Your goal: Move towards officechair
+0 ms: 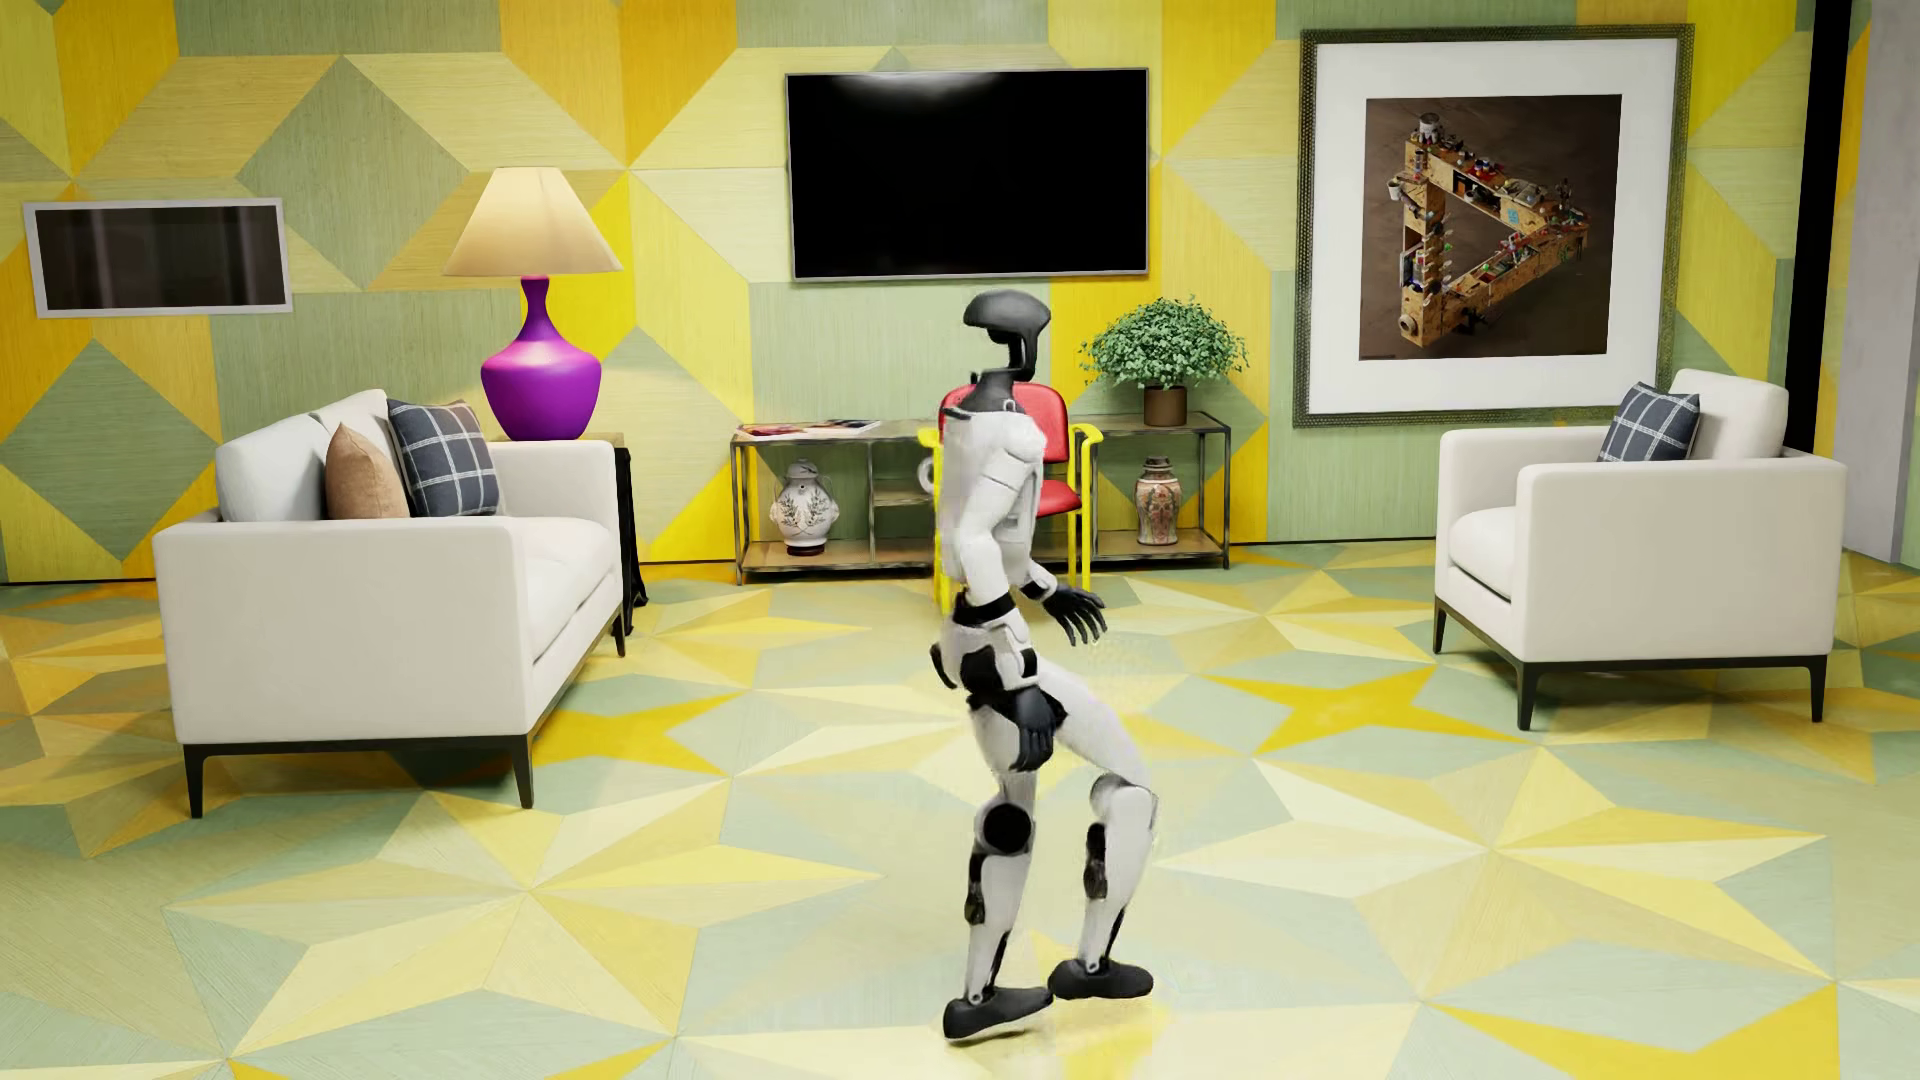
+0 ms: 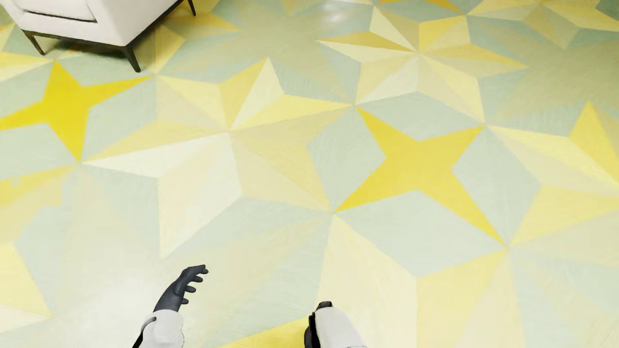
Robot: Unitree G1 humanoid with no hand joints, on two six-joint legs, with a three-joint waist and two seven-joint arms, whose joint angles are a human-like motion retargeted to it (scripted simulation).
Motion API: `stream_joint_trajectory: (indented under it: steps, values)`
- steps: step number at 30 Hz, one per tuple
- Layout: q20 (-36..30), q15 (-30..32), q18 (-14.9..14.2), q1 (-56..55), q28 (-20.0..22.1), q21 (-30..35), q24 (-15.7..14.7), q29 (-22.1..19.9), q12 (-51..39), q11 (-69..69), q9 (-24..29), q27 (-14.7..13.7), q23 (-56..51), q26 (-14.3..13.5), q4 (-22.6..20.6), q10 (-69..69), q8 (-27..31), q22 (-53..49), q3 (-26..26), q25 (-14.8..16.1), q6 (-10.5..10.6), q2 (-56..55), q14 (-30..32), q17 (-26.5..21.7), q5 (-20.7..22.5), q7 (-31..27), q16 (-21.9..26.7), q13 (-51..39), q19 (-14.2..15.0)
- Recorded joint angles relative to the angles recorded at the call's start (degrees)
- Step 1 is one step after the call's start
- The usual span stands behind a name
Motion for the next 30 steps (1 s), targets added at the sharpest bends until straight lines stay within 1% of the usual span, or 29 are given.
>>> stream_joint_trajectory:
  steps: [1,2,3,4,5,6,7,8,9,10,11,12,13,14,15,16,18,19,20,21,22,23,24,25,26,27,28,29,30]
  values:
    - [-2.42,0.06,0.89,0.09,-0.01,-1.08,0.91,-0.31,-2.54,-6.51,-0.20,-0.03,-1.41,-0.35,-2.72,0.34,1.09,0.73,-0.05,-0.73,-0.15,0.41,-0.04,-0.84,4.17,-4.20,0.00,2.21,0.08]
    - [-5.24,0.07,2.07,0.58,-0.42,-1.98,2.64,0.18,-4.79,-14.38,-0.50,0.28,-2.17,-0.67,-5.18,0.37,2.45,1.79,0.02,-1.50,-0.26,1.79,0.07,-1.78,7.51,-8.24,0.03,4.26,0.08]
    - [-7.90,0.45,3.43,1.50,-0.86,-3.01,4.64,1.43,-6.53,-22.20,-0.93,1.01,-2.28,-0.74,-7.40,0.10,3.08,2.97,0.12,-2.24,-0.30,3.85,0.39,-2.79,8.99,-12.09,-0.10,5.85,0.11]
    - [-10.44,0.91,4.01,2.66,-1.16,-4.01,6.46,2.45,-7.68,-27.85,-1.47,1.46,-2.16,-0.81,-9.35,-0.27,0.31,4.28,0.27,-3.71,-0.39,6.06,0.43,-3.97,8.80,-15.67,-0.22,6.94,0.68]
    - [-12.57,0.01,3.95,4.23,-1.55,-5.59,7.46,1.84,-8.12,-29.30,-1.99,1.29,-2.04,-0.75,-10.79,-0.52,-1.85,5.80,-0.08,-5.34,-0.23,7.88,0.53,-4.78,6.04,-19.42,-0.16,7.57,-1.45]
    - [-14.12,-0.42,2.68,5.77,-1.71,-7.91,7.35,0.20,-7.75,-30.89,-2.52,0.77,-1.94,-0.45,-11.58,-0.31,-2.60,7.44,-0.58,-6.11,0.11,9.60,0.77,-4.84,5.36,-22.84,0.19,7.57,-15.20]
    - [-15.32,0.96,-3.90,6.45,-1.80,-11.53,6.99,-3.19,-6.92,-30.75,-2.85,0.53,-2.09,0.17,-11.92,1.76,-4.97,9.34,-1.06,-5.12,0.58,10.32,0.87,-3.96,3.51,-24.81,0.88,6.88,-22.16]
    - [-16.01,-0.41,-16.47,5.31,-1.75,-15.60,6.49,-6.31,-5.69,-29.18,-2.88,0.21,-1.96,1.44,-11.43,6.71,-7.16,11.88,-1.72,-2.41,1.15,10.76,3.12,-2.41,1.38,-24.81,1.62,5.58,-24.69]
    - [-16.29,-3.06,-19.87,3.00,-2.05,-18.67,6.35,-9.20,-4.61,-27.67,-2.71,-0.25,-1.48,3.75,-13.04,15.29,-11.05,15.31,-3.15,0.28,1.76,12.00,7.97,-0.60,-1.39,-18.25,2.86,4.01,-24.93]
    - [-16.74,-5.90,-20.01,-2.86,-2.87,-19.56,6.90,-10.85,-4.27,-26.17,-2.32,-0.40,-0.88,6.56,-10.32,27.49,-16.40,19.02,-5.35,1.07,2.49,13.79,13.15,0.38,-4.80,-5.13,4.54,2.10,-24.13]
    - [-17.02,-7.89,-20.07,-8.09,-3.38,-19.08,7.94,-10.88,-4.34,-26.30,-2.15,-1.53,-0.84,9.39,-2.81,37.61,-20.32,22.62,-5.72,0.98,3.00,16.47,12.91,0.18,-7.16,-1.93,5.92,-0.24,-23.41]
    - [-16.35,-9.41,-21.06,-12.17,-3.68,-17.51,8.80,-11.30,-3.39,-27.16,-2.10,-1.98,-0.81,11.49,7.92,45.12,-23.06,24.27,-4.77,0.29,3.65,19.36,12.57,-0.69,-7.94,1.68,7.51,-4.05,-22.57]
    - [-13.84,-10.73,-14.57,-15.46,-3.52,-15.45,8.17,-11.92,-1.99,-28.35,-2.08,-4.34,-0.94,12.09,17.03,49.52,-24.56,24.80,-2.80,-0.40,4.39,22.40,13.71,-2.48,-7.52,3.87,8.97,-7.31,-21.76]
    - [-10.25,-12.19,-4.64,-18.58,-2.57,-13.67,6.34,-12.74,0.49,-29.08,-2.04,-6.86,-0.39,11.35,22.98,50.91,-25.34,23.83,-0.42,-0.85,5.06,25.17,14.97,-4.49,-6.90,5.17,10.14,-11.22,-20.90]
    - [-5.99,-13.83,-0.30,-21.62,-1.55,-11.57,3.72,-13.07,3.31,-29.27,-1.97,-9.27,-0.15,9.87,24.92,50.01,-25.80,21.74,1.99,-0.67,5.49,27.74,13.66,-6.30,-6.34,4.07,11.46,-15.68,-20.01]
    - [-1.67,-15.49,-0.56,-24.50,-0.25,-8.67,0.79,-12.91,6.46,-29.27,-1.92,-10.81,-0.05,8.23,24.51,47.15,-25.90,19.15,4.18,-1.30,5.69,30.08,13.56,-8.57,-6.19,1.98,12.46,-20.55,-19.03]
    - [6.45,-18.65,-4.89,-27.62,3.13,-1.91,-4.44,-11.85,13.21,-28.98,-2.02,-11.75,0.00,5.83,21.76,34.53,-25.31,14.13,7.47,-2.80,5.58,34.09,14.08,-12.61,-6.59,-1.25,12.55,-31.50,-16.98]
    - [10.23,-19.86,-5.99,-27.51,5.10,1.56,-6.18,-10.28,16.15,-29.51,-2.21,-10.87,0.15,5.64,20.74,24.52,-25.12,12.41,8.53,-3.11,5.37,36.23,15.69,-14.05,-6.87,-1.73,11.46,-36.96,-15.96]
    - [13.47,-20.75,-8.16,-26.37,6.69,4.90,-7.26,-8.16,18.49,-31.09,-2.53,-9.38,-0.02,6.20,19.57,12.03,-25.28,11.22,9.29,-3.60,5.06,38.74,19.72,-15.10,-7.05,-2.24,9.78,-41.97,-14.94]
    - [16.60,-21.57,-15.04,-24.04,7.60,8.11,-8.09,-5.85,20.50,-32.82,-2.94,-8.08,-0.45,6.74,19.01,-1.42,-25.63,10.34,9.85,-4.46,4.71,41.32,21.90,-15.64,-6.89,-2.98,7.84,-46.35,-13.79]
    - [19.07,-22.64,-19.21,-21.64,8.02,10.35,-8.25,-3.79,22.39,-33.54,-3.32,-6.97,-1.26,7.44,19.20,-10.88,-25.86,9.79,10.39,-5.19,4.52,43.87,19.82,-15.50,-6.88,-3.23,5.75,-49.51,-12.18]
    - [20.57,-23.46,-15.73,-19.92,7.55,11.45,-8.24,-3.33,23.75,-33.72,-3.64,-6.09,-2.46,7.70,20.15,-12.86,-26.19,9.82,10.78,-6.00,4.49,46.22,21.40,-15.00,-7.34,1.35,3.29,-51.12,-10.52]
    - [20.88,-23.47,-11.57,-18.77,6.34,11.32,-7.51,-4.14,24.57,-33.14,-3.79,-5.33,-3.94,8.13,19.90,-11.31,-26.02,10.60,11.23,-5.76,4.29,48.45,26.10,-13.98,-8.59,4.52,0.88,-51.09,-8.39]
    - [19.68,-21.80,-6.01,-17.61,4.63,10.85,-5.18,-5.60,24.77,-30.55,-3.67,-5.64,-5.56,8.58,17.85,-8.54,-25.39,12.19,11.68,-4.91,3.78,50.16,26.59,-13.05,-10.97,4.56,-1.11,-49.69,-5.85]
    - [17.72,-18.19,-4.36,-16.73,2.32,9.98,-1.83,-6.89,24.49,-25.02,-3.30,-6.08,-6.81,9.09,15.81,-4.57,-24.67,14.30,11.94,-3.34,3.09,50.58,23.09,-11.92,-13.84,4.15,-2.44,-46.78,-3.35]
    - [16.26,-11.34,-4.24,-15.67,0.25,9.49,1.03,-6.91,23.64,-17.65,-2.85,-5.99,-7.06,9.13,13.94,-1.24,-22.59,16.11,11.91,-1.91,2.36,49.22,19.30,-10.68,-16.42,3.86,-3.76,-43.26,-1.90]
    - [15.62,-3.34,-4.22,-13.86,-2.66,10.73,2.82,-4.66,22.87,-9.02,-2.48,-5.35,-5.92,8.85,12.48,0.05,-18.91,17.05,11.54,-1.84,1.72,46.02,16.59,-9.63,-18.42,3.80,-5.55,-40.27,-1.40]
    - [15.83,1.98,-3.88,-11.55,-5.13,13.13,3.58,-0.71,22.23,1.06,-2.12,-4.02,-3.43,7.84,11.19,-0.19,-14.97,16.64,11.00,-2.91,1.12,41.03,14.71,-8.84,-20.35,3.71,-7.55,-38.42,-4.35]
    - [16.25,2.93,-3.39,-8.94,-6.29,16.08,3.82,4.02,21.80,10.39,-1.67,-3.08,0.08,6.30,9.70,-1.03,-10.89,15.49,10.35,-4.53,0.45,35.53,13.27,-8.35,-21.88,3.79,-9.52,-37.39,-7.14]
